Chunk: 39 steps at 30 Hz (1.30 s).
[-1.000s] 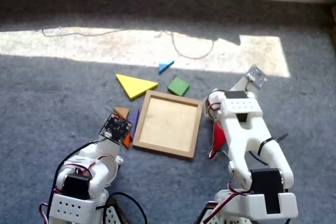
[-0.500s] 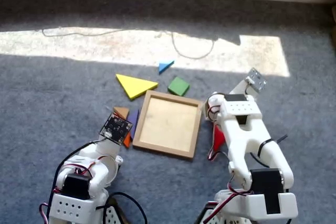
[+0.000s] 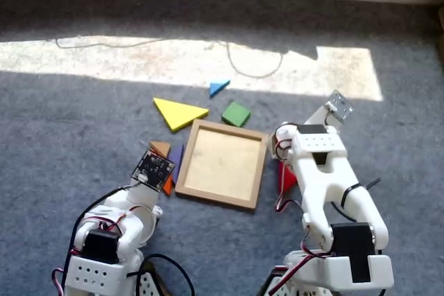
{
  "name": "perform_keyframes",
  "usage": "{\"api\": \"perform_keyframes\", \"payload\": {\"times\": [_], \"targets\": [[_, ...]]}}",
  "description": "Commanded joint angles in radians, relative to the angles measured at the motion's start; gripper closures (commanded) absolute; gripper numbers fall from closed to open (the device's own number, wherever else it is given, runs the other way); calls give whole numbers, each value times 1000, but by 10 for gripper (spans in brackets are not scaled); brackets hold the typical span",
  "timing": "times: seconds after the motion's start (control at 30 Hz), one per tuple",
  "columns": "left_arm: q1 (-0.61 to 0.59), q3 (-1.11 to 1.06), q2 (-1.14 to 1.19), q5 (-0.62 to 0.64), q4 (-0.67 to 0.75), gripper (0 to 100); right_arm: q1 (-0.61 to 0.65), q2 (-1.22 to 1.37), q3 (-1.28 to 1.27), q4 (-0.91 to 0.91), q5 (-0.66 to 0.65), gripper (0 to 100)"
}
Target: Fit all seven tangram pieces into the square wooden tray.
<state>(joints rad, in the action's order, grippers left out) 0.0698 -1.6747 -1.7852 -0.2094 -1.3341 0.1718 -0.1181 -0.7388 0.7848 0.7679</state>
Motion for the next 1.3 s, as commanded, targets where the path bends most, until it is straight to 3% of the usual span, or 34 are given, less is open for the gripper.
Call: {"api": "perform_keyframes", "payload": {"times": [0.0,0.2,0.5,0.9,1.27], "targets": [[13,-21,-50,-9,-6,994,-10,-22,5,-4,5,767],[13,-21,-50,-9,-6,994,-4,-41,59,170,-40,770],[13,-21,-50,-9,-6,994,58,-248,131,263,-115,771],[13,-21,-50,-9,-6,994,366,-237,133,177,-215,771],[13,-21,-50,-9,-6,994,444,-12,165,130,-218,771]]}}
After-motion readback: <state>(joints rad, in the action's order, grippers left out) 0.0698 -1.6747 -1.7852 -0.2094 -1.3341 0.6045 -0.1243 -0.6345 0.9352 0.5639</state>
